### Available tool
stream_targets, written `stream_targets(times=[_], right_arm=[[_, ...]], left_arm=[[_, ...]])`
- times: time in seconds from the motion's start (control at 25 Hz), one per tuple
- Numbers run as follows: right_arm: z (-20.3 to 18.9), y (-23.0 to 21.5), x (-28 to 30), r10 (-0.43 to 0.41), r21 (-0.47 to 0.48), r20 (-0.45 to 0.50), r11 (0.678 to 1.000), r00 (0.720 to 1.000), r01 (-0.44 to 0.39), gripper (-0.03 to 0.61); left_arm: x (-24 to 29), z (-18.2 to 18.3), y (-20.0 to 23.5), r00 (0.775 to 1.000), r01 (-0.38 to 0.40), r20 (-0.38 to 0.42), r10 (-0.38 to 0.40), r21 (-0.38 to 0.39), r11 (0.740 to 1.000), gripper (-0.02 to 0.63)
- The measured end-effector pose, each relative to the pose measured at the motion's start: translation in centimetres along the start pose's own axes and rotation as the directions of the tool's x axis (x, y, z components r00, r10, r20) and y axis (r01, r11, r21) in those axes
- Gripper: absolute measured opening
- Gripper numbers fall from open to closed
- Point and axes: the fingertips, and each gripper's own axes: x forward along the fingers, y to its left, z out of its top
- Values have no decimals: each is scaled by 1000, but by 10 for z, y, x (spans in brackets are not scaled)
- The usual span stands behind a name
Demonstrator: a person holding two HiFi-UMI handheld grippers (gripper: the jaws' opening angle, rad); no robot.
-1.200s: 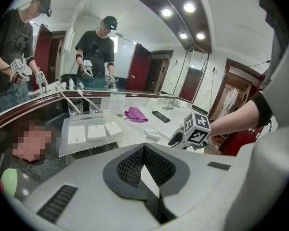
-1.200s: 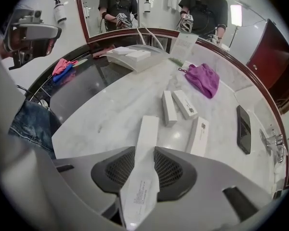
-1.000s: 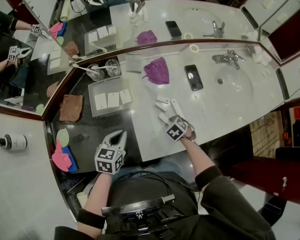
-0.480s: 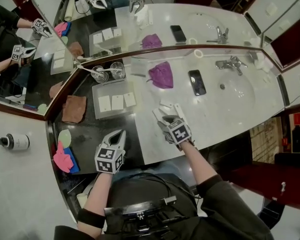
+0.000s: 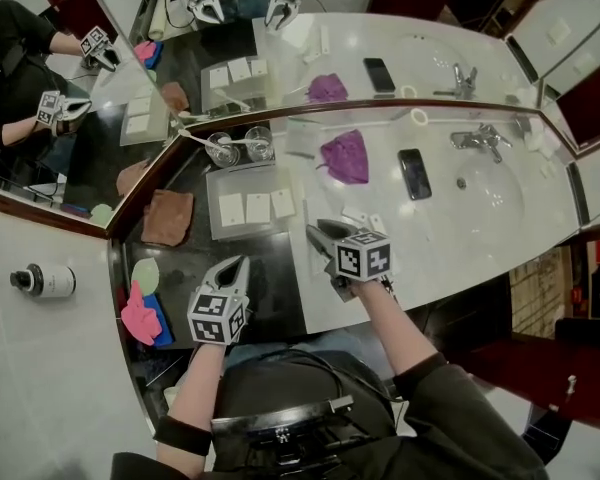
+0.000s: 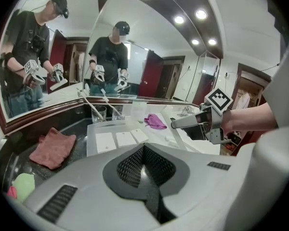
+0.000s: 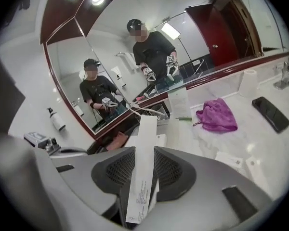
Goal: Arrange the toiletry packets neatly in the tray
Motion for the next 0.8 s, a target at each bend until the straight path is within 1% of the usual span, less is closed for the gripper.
stream_targets(times=[0.08, 0.16, 0.32, 0.44, 0.56, 0.68, 0.8], right_arm=[[13, 12, 12, 22, 99, 57, 995, 998, -28, 135], [23, 21, 28, 31, 177, 100, 983, 994, -48, 135], [39, 36, 62, 20, 273, 147, 960, 989, -60, 135], [50, 42, 84, -12, 343, 188, 938, 982, -54, 135], [58, 38, 104, -72, 442, 235, 896, 969, -41, 135], [64, 31, 123, -139, 541, 269, 840, 953, -30, 135], [66, 23, 139, -209, 615, 279, 788, 937, -8, 135]], left_arm=[[-2, 3, 12, 1000, -10, 3, 10, 5, 1000, 0], [-2, 9, 25, 1000, -21, 8, 20, 13, 1000, 0], [2, 24, 52, 999, -30, 12, 30, 32, 999, 0], [8, 34, 72, 1000, -27, 15, 26, 50, 998, 0], [16, 41, 91, 1000, -18, 14, 17, 65, 998, 0], [25, 48, 108, 1000, -9, 7, 8, 70, 997, 0], [36, 55, 122, 1000, -2, 2, 2, 70, 998, 0]])
